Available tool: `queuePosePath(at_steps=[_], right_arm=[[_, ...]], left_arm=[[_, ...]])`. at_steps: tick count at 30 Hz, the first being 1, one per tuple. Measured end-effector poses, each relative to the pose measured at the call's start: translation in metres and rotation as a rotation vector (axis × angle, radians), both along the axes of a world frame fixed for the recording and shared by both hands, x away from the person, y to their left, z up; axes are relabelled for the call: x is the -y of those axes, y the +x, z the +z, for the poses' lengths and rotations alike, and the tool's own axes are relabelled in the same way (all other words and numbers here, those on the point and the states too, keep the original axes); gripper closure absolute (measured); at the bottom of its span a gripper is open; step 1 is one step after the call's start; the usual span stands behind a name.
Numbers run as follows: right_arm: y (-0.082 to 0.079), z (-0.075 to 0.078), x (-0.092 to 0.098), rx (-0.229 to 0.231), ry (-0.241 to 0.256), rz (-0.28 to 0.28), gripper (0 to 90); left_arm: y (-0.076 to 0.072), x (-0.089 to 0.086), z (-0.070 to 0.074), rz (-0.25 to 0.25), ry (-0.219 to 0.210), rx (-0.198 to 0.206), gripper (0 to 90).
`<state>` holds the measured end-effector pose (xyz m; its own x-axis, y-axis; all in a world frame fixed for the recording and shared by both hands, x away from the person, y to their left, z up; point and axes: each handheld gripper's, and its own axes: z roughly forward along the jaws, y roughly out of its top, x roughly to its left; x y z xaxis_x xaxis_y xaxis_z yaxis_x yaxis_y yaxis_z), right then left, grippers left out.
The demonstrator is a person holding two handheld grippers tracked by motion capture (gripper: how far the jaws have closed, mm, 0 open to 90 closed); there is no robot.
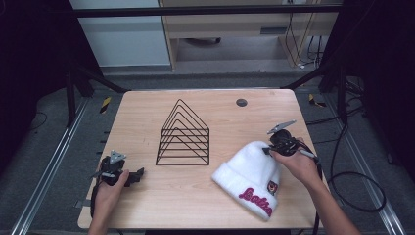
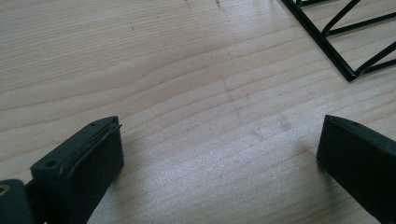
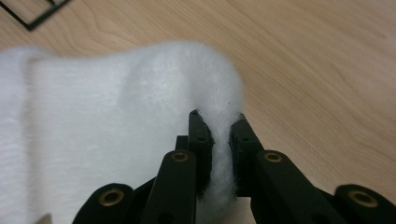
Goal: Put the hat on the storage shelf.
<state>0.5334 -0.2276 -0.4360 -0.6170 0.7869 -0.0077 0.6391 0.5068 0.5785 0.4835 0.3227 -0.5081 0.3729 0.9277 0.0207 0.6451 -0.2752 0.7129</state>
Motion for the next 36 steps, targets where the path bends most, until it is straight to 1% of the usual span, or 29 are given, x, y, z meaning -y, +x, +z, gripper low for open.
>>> queuePosePath(at_steps=[1,2,3,5,6,7,8,9,10,13,14,16,18,19,21,23,24,25,26,28,31,33,34,36], right_arm=[[0.000,0.000,0.000,0.000,0.000,0.000,82.5],[-0.003,0.003,-0.001,0.012,0.003,0.005,82.6],[-0.007,0.008,-0.003,0.039,0.001,0.016,82.7],[-0.013,0.015,-0.005,0.077,0.005,0.032,83.0],[-0.018,0.019,-0.007,0.097,0.015,0.043,83.0],[-0.019,0.021,-0.008,0.103,0.022,0.043,83.0],[-0.027,0.030,-0.010,0.142,0.042,0.065,83.2],[-0.027,0.030,-0.010,0.142,0.042,0.065,83.2],[-0.029,0.033,-0.011,0.151,0.049,0.069,83.2],[-0.041,0.046,-0.016,0.199,0.078,0.097,83.3],[-0.047,0.052,-0.019,0.225,0.084,0.113,83.3],[-0.050,0.055,-0.020,0.231,0.087,0.117,83.3],[-0.058,0.063,-0.024,0.263,0.100,0.142,83.3],[-0.058,0.063,-0.024,0.263,0.100,0.142,83.3],[-0.065,0.070,-0.027,0.289,0.116,0.158,83.3],[-0.069,0.074,-0.028,0.304,0.127,0.168,83.3],[-0.071,0.076,-0.029,0.311,0.133,0.176,83.4],[-0.073,0.079,-0.030,0.320,0.136,0.185,83.3],[-0.075,0.081,-0.031,0.328,0.138,0.193,83.3],[-0.078,0.086,-0.032,0.339,0.154,0.205,83.4],[-0.081,0.093,-0.033,0.350,0.185,0.217,83.5],[-0.082,0.097,-0.034,0.359,0.183,0.221,83.6],[-0.082,0.099,-0.035,0.361,0.181,0.222,83.6],[-0.084,0.104,-0.035,0.372,0.186,0.225,83.6]], left_arm=[[0.000,0.000,0.000,0.000,0.000,0.000,0.0],[0.000,0.000,0.000,0.000,0.000,0.000,0.0],[0.000,0.000,0.000,0.000,0.000,0.000,0.0],[0.000,0.000,0.000,0.000,0.000,0.000,0.0],[0.000,0.000,0.000,0.000,0.000,0.000,0.0],[0.000,0.000,0.000,0.000,0.000,0.000,0.0],[0.000,0.000,0.000,0.000,0.000,0.000,0.0],[0.000,0.000,0.000,0.000,0.000,0.000,0.0],[0.000,0.000,0.000,0.000,0.000,0.000,0.0],[0.000,0.000,0.000,0.003,0.004,0.000,0.0],[0.000,0.000,0.000,0.003,0.005,0.001,0.0],[0.000,0.001,0.000,0.004,0.005,0.000,0.0],[0.000,0.001,0.000,0.005,0.006,0.001,0.0],[0.000,0.001,0.000,0.006,0.006,0.000,0.0],[0.000,0.001,0.000,0.004,0.007,0.004,0.0],[-0.001,0.002,0.001,-0.001,0.005,0.006,0.1],[-0.001,0.002,0.001,-0.004,0.007,0.012,2.4],[-0.001,0.002,0.002,0.006,0.005,0.018,4.3],[-0.002,0.002,0.005,0.012,0.003,0.030,5.6],[-0.004,0.002,0.012,0.005,-0.018,0.050,5.7],[-0.007,0.003,0.026,-0.006,-0.028,0.082,5.7],[-0.011,0.003,0.035,-0.010,-0.044,0.101,5.7],[-0.014,0.004,0.042,-0.024,-0.040,0.108,5.7],[-0.017,0.006,0.047,-0.041,-0.045,0.116,5.3]])
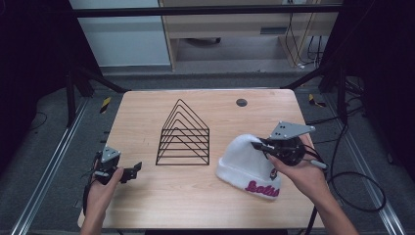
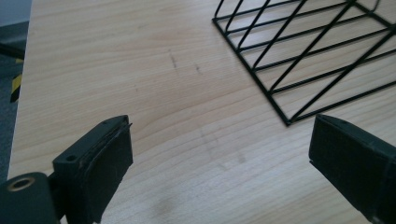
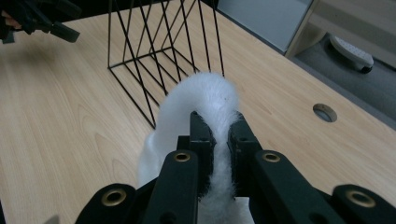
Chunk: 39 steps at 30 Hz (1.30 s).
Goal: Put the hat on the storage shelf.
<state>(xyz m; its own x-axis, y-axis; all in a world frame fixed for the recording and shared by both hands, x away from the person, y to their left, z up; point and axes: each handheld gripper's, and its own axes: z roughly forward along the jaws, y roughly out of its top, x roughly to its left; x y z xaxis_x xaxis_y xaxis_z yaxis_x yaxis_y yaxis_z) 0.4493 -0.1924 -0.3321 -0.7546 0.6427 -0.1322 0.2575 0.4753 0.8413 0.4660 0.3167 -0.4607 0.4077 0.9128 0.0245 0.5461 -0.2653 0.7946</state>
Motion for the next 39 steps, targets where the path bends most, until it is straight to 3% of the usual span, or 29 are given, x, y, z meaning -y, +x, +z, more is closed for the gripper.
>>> queuePosePath(at_steps=[4,7,16,27,39], right_arm=[[-0.003,0.010,-0.001,0.023,0.011,0.008,83.6],[-0.002,0.018,0.001,0.040,0.016,0.010,83.6],[0.001,0.045,0.000,0.085,0.077,0.017,83.6],[-0.001,0.077,-0.013,0.141,0.076,0.020,83.6],[0.007,0.101,-0.024,0.179,0.101,0.009,83.6]], left_arm=[[-0.004,0.004,0.011,-0.031,0.001,0.015,5.1],[-0.007,0.007,0.020,-0.052,-0.023,0.030,5.1],[-0.020,0.018,0.057,-0.124,-0.055,0.082,5.5],[-0.021,0.036,0.091,-0.205,-0.025,0.121,4.9],[-0.016,0.055,0.115,-0.275,-0.018,0.129,4.6]])
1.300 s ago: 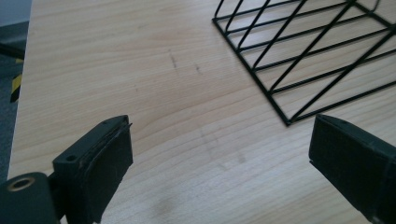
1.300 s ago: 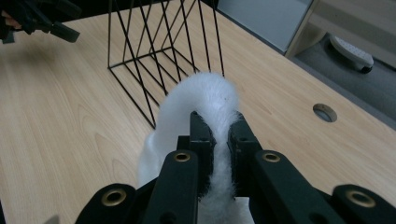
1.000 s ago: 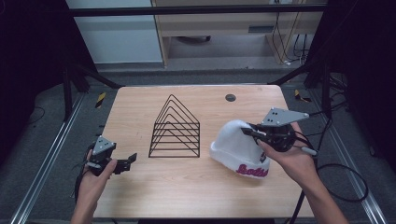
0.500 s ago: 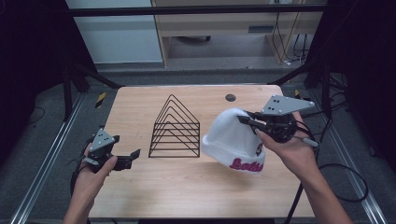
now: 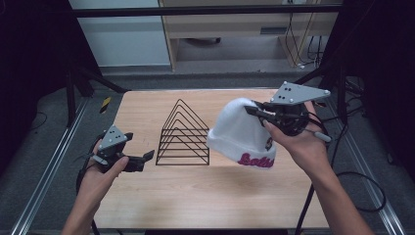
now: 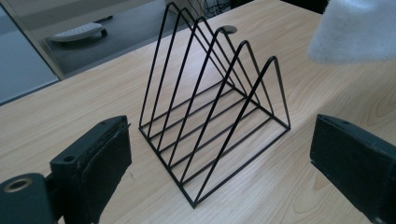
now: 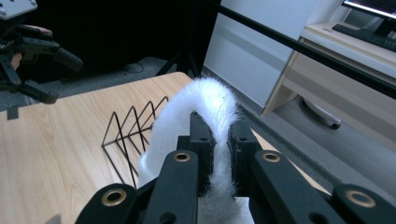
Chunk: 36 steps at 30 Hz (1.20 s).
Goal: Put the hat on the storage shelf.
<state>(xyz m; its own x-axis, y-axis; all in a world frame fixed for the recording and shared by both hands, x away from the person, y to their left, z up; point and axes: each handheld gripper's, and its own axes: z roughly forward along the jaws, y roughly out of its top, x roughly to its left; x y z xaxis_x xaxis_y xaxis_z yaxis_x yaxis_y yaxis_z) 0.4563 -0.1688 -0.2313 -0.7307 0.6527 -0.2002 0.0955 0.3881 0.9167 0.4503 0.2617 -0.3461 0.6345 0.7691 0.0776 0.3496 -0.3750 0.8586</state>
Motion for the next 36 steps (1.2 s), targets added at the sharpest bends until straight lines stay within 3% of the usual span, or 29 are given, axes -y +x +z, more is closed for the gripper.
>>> queuePosePath(at_steps=[23,36], right_arm=[[0.010,0.034,-0.026,0.057,0.045,0.018,83.6],[0.015,0.051,-0.042,0.080,0.060,0.034,83.6]], left_arm=[[0.011,0.033,0.030,-0.082,0.018,0.033,4.4],[0.015,0.041,0.038,-0.112,0.006,0.026,6.4]])
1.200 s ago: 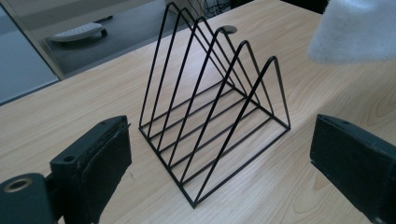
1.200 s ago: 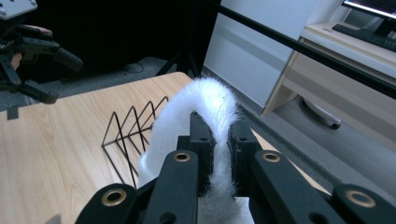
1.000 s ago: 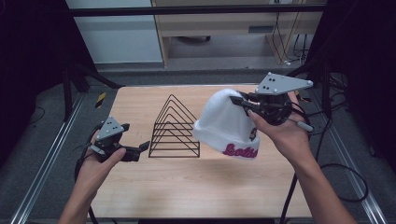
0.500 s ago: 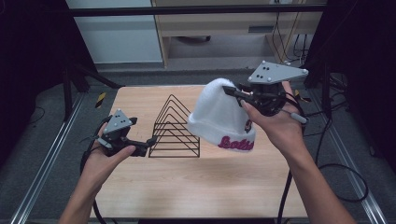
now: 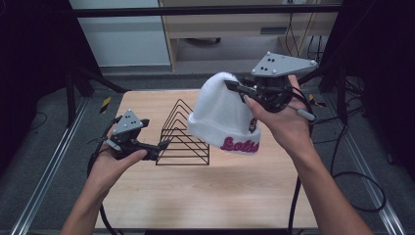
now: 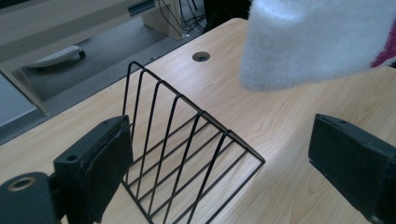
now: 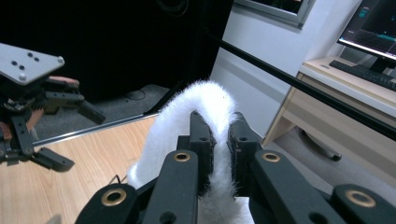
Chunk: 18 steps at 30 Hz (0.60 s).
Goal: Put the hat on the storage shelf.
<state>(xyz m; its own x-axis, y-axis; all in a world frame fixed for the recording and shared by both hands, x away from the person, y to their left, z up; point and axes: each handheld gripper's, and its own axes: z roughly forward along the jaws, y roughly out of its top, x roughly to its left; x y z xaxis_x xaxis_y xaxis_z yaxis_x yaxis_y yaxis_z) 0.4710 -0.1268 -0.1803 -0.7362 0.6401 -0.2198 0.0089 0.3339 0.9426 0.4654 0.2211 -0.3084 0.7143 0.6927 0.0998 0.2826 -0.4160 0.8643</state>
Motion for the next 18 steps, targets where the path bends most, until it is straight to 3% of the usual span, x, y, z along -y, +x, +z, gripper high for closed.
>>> queuePosePath(at_steps=[5,12,18], right_arm=[[0.004,0.004,-0.007,0.008,0.006,0.013,83.6],[0.012,0.009,-0.018,0.005,0.021,0.031,83.6],[0.017,0.009,-0.028,-0.002,0.018,0.045,83.6]], left_arm=[[0.006,0.003,0.001,-0.021,0.003,-0.015,10.6],[0.019,0.014,0.007,-0.051,-0.033,-0.028,15.2],[0.030,0.027,0.011,-0.072,-0.012,-0.036,17.7]])
